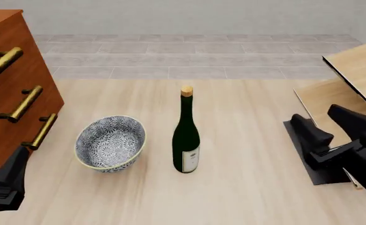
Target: Put the wine bottle on the wine rack.
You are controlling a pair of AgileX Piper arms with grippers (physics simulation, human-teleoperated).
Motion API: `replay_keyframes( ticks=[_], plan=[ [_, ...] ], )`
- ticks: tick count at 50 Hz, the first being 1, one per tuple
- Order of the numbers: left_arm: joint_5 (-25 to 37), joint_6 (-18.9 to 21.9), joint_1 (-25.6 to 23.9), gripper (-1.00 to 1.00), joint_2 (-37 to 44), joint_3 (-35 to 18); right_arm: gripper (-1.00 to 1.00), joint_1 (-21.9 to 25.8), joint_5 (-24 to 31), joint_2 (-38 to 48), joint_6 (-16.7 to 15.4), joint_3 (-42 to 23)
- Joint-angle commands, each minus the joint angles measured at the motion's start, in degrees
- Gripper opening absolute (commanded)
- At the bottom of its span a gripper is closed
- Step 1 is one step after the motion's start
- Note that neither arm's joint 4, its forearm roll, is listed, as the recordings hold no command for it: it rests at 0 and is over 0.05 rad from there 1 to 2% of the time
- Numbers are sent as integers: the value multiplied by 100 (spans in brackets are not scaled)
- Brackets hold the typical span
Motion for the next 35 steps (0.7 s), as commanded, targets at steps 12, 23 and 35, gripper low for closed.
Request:
replay_keyframes(
  ticks=[12, 23, 35],
  plan=[
    [-91, 27, 41, 100, 97, 2, 100, 1008, -78, 1118, -187, -748],
    [-238, 71, 93, 100, 279, 3, 100, 1455, -169, 1553, -217, -1011],
    [-296, 80, 101, 100, 289, -2, 100, 1767, -279, 1887, -220, -1190]
  ],
)
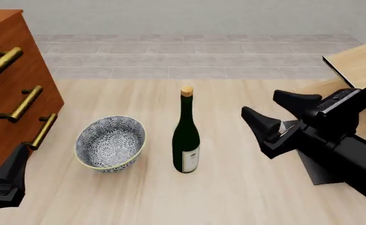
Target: Put the wine bottle on the wine rack.
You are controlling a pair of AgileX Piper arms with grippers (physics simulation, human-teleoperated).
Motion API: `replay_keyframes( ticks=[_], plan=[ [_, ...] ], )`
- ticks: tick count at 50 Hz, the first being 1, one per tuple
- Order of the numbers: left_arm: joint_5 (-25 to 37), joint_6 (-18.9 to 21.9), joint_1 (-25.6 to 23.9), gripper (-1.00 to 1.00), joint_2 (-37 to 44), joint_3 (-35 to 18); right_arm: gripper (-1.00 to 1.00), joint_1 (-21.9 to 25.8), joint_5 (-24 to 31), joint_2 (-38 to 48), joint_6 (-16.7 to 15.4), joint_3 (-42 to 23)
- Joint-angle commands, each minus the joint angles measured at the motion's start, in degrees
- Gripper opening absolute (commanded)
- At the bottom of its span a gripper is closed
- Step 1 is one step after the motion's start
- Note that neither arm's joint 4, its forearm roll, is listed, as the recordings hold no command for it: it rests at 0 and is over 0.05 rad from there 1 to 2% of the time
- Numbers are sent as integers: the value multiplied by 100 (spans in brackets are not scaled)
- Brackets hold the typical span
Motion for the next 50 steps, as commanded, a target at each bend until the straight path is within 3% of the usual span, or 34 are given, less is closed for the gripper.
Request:
replay_keyframes(
  ticks=[1, 30, 50],
  plan=[
    [-50, 19, 64, 100, -1, -3, 100, 328, -74, 331, -13, -207],
    [235, -107, 164, 100, -225, -13, 100, 974, -358, 1199, -58, -761],
    [555, -76, 207, 100, -529, -17, 100, 1138, -678, 1621, -34, -915]
  ],
)
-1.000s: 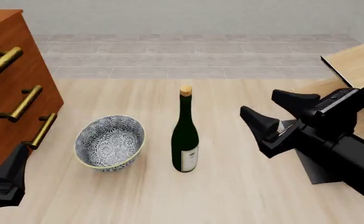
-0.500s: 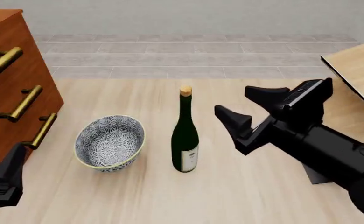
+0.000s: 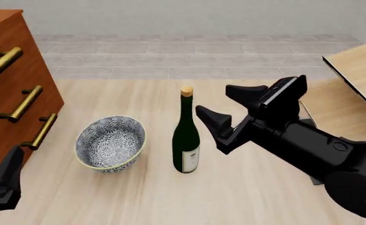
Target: Put the wine bottle on the wine rack.
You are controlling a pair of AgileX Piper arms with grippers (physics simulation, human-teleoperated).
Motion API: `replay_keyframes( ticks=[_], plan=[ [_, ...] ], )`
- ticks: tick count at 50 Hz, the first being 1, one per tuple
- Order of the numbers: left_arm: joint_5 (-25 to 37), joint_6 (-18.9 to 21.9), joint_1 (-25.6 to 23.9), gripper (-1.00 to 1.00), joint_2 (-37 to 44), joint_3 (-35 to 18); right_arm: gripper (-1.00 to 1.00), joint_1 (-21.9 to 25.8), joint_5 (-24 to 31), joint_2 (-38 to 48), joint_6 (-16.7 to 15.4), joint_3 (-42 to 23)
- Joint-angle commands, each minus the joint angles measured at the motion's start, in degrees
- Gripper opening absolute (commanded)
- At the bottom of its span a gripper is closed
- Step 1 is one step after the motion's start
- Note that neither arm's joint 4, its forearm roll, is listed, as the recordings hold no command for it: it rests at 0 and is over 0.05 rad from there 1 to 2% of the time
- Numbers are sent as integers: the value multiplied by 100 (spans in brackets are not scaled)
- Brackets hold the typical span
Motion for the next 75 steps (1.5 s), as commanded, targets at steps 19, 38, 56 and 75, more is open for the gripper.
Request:
replay_keyframes(
  ticks=[19, 38, 56, 75],
  plan=[
    [417, 42, 96, 100, -388, -23, 100, 160, -467, 587, 151, -140],
    [430, 49, 127, 100, -395, -19, 100, 216, -664, 926, 175, -299],
    [424, 64, 147, 100, -386, -17, 100, 134, -956, 1382, 192, -429],
    [324, 64, 178, 100, -281, -33, 100, 148, -1116, 1713, 219, -553]
  ],
)
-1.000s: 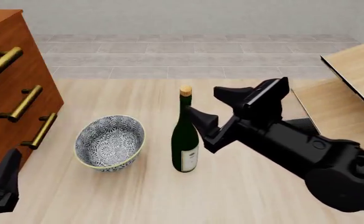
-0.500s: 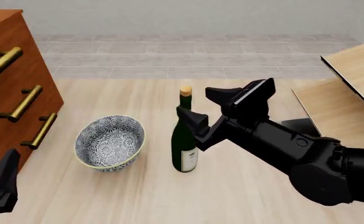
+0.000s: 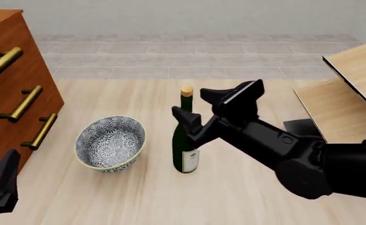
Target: Put the wine bottle on the wine rack.
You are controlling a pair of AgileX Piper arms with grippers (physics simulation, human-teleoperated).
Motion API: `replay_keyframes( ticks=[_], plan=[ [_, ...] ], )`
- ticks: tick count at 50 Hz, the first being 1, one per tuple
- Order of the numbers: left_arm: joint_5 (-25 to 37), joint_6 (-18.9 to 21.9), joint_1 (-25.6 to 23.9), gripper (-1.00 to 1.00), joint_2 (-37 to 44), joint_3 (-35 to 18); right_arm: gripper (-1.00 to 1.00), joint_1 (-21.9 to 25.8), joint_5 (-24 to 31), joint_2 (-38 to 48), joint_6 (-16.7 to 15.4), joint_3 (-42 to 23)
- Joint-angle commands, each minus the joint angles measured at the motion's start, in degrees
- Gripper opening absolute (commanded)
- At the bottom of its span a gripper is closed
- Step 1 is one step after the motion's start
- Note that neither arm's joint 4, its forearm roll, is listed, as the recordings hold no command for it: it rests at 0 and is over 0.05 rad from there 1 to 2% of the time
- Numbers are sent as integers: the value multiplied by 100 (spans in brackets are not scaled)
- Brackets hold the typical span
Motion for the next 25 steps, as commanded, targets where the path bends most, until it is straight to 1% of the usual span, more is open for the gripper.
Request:
replay_keyframes(
  ticks=[1, 25],
  plan=[
    [1, -3, 21, 100, 9, -32, 100, -15, -85, 191, -2, -69],
    [91, 21, 39, 100, 19, -201, 100, -114, -138, 572, -41, -354]
  ],
)
